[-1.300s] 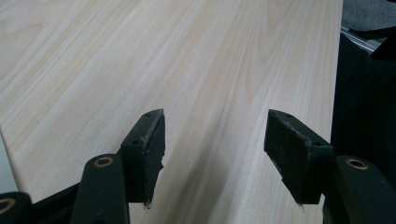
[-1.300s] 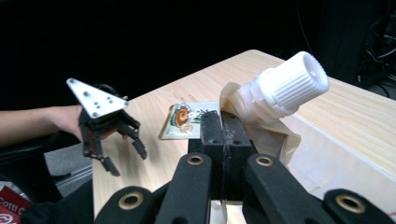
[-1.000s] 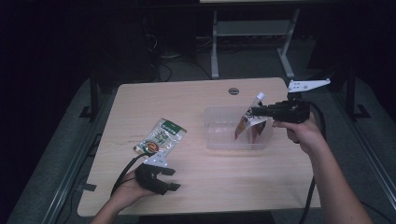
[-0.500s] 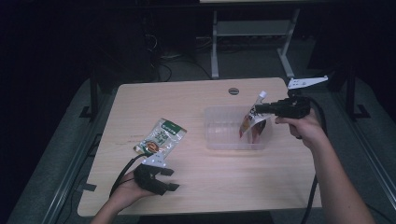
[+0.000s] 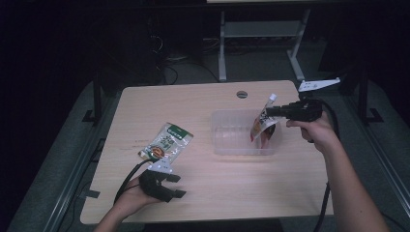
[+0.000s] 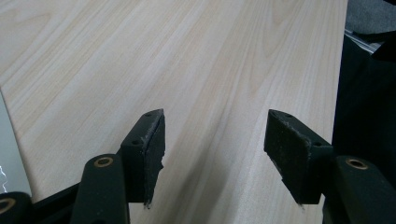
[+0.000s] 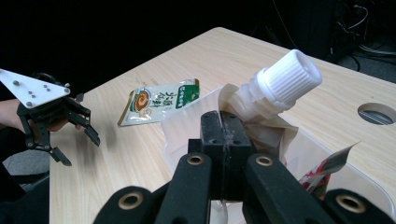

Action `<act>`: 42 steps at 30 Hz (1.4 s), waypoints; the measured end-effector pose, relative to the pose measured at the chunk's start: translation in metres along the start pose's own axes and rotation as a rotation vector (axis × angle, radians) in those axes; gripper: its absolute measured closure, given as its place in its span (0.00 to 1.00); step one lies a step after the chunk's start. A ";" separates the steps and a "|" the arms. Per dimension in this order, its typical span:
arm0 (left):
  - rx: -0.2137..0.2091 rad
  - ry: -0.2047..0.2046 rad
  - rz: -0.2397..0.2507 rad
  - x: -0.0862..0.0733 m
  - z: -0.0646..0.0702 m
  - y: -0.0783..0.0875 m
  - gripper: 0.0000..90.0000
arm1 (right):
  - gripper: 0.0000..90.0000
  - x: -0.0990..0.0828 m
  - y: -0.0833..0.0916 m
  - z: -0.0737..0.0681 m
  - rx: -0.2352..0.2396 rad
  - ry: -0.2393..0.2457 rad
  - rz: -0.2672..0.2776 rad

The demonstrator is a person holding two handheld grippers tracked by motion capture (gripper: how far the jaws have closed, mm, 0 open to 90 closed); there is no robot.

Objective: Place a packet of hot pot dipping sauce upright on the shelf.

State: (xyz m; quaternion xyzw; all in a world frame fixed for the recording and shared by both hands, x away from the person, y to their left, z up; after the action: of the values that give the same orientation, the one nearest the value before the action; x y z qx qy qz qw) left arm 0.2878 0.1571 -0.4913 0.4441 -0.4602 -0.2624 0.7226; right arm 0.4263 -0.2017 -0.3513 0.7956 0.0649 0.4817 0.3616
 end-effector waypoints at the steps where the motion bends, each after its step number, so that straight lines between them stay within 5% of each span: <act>1: -0.001 0.000 -0.001 0.000 0.000 0.000 0.42 | 1.00 0.000 -0.002 0.000 -0.001 0.004 -0.003; 24: -0.003 -0.001 -0.002 0.000 0.001 0.000 0.42 | 1.00 0.010 -0.011 -0.010 0.005 0.045 -0.031; 42: -0.004 -0.004 -0.009 0.000 0.001 -0.001 0.42 | 1.00 -0.002 -0.005 0.001 -0.019 0.012 -0.042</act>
State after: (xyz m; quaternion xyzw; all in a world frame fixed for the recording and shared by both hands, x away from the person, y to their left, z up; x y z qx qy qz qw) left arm 0.2870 0.1558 -0.4921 0.4442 -0.4592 -0.2676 0.7213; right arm 0.4273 -0.1995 -0.3559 0.7877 0.0794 0.4793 0.3788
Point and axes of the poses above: each handheld gripper's, and its own axes: y roughly backward along the jaws, x roughly out of its top, z roughly to its right, the point moved 7 cm from there along -y, roughly forward along the jaws, and after that the axes turned 15 degrees about -z, right-handed, at the moved point
